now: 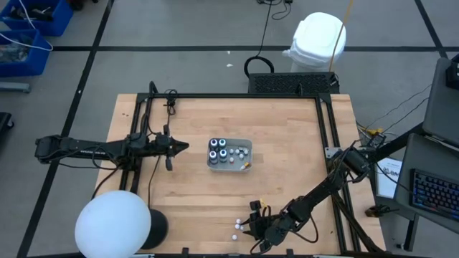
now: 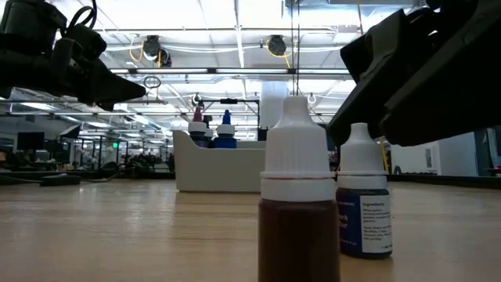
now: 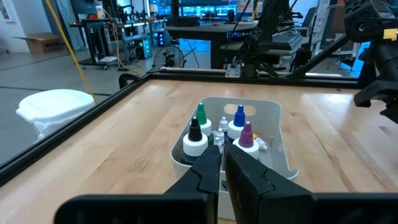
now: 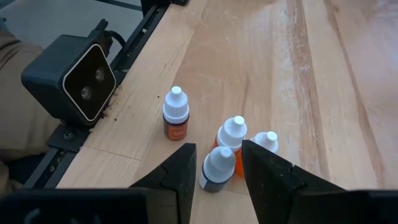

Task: Pick & Place food coloring
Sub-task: Put the small black food coloring bottle into the gray bin

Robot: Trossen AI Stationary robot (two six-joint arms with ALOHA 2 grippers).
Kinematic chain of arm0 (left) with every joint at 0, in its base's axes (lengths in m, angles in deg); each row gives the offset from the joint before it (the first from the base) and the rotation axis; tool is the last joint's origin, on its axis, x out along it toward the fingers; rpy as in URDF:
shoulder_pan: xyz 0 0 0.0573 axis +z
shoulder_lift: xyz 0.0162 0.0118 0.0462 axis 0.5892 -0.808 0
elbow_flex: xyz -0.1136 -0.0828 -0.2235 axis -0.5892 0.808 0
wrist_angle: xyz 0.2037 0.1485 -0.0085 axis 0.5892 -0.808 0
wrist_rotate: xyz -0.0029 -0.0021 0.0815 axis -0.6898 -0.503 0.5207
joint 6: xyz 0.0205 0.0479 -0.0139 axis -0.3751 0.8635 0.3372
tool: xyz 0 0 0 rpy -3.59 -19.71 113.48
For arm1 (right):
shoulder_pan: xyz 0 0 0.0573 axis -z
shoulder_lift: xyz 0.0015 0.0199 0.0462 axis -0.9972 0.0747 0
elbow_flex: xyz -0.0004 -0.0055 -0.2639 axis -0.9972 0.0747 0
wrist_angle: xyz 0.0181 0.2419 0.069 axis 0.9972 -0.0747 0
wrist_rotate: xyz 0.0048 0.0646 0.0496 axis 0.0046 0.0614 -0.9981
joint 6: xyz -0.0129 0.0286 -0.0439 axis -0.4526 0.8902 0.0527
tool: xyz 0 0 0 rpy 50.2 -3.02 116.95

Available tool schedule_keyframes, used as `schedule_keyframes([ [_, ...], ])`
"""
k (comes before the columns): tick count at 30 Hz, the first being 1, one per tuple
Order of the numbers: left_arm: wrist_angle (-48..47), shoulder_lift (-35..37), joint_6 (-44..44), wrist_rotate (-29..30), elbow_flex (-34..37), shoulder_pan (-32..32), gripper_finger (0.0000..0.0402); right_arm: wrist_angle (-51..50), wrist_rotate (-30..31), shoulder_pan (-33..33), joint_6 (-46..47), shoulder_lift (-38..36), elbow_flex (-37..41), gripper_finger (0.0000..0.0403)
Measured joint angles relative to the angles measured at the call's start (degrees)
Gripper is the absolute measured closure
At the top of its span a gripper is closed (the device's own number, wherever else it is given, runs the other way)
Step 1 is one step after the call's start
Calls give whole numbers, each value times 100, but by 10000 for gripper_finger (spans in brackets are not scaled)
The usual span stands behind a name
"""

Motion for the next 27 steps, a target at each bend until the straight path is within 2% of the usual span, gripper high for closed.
schedule_keyframes([
  [24,4,0,0,7,1,0,371,-23,-32,60,26,0,0,282],
  [27,2,0,0,8,2,0,371,-87,-177,63,25,3,0,282],
])
